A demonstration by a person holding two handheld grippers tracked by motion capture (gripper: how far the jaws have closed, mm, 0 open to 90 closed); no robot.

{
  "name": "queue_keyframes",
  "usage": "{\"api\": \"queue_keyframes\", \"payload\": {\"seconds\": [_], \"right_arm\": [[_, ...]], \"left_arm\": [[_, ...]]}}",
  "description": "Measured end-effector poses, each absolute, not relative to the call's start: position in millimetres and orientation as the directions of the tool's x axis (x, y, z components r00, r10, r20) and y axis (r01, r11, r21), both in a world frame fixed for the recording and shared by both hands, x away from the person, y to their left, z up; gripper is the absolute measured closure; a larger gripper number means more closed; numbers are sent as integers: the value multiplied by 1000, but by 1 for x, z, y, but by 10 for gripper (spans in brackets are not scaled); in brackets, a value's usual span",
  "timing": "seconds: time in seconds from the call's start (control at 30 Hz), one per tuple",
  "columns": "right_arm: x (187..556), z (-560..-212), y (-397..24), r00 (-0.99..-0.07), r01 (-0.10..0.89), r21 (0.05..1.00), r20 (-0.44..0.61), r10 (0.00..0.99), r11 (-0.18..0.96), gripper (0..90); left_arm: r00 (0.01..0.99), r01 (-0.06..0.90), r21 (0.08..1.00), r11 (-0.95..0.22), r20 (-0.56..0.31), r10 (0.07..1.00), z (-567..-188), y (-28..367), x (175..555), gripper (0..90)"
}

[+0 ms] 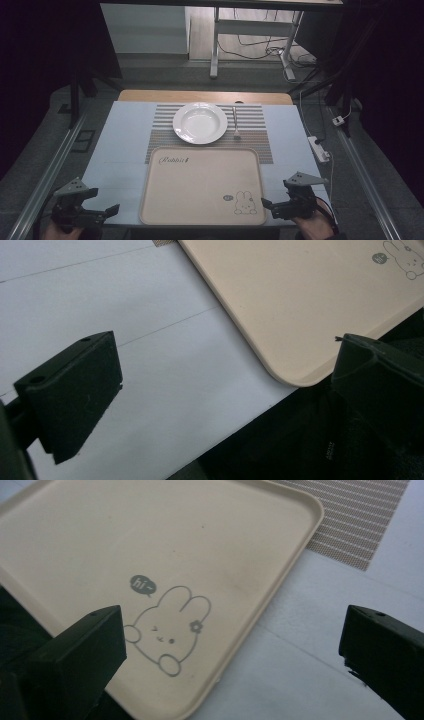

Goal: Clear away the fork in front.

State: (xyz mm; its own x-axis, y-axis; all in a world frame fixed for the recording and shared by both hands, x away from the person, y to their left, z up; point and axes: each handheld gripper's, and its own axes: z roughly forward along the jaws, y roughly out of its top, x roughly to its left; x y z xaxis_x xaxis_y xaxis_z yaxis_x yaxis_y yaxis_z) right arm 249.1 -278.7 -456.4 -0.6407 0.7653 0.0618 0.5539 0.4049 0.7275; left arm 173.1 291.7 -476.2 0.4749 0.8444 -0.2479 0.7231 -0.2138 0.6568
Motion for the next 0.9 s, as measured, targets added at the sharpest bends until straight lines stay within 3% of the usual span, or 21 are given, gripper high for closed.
{"api": "queue_keyframes", "payload": {"seconds": [0.9], "right_arm": [[291, -464, -259, -666, 536, 712, 26, 745, 454, 0]], "left_arm": [[469, 733, 649, -206, -262, 843, -477, 293, 175, 1]]}}
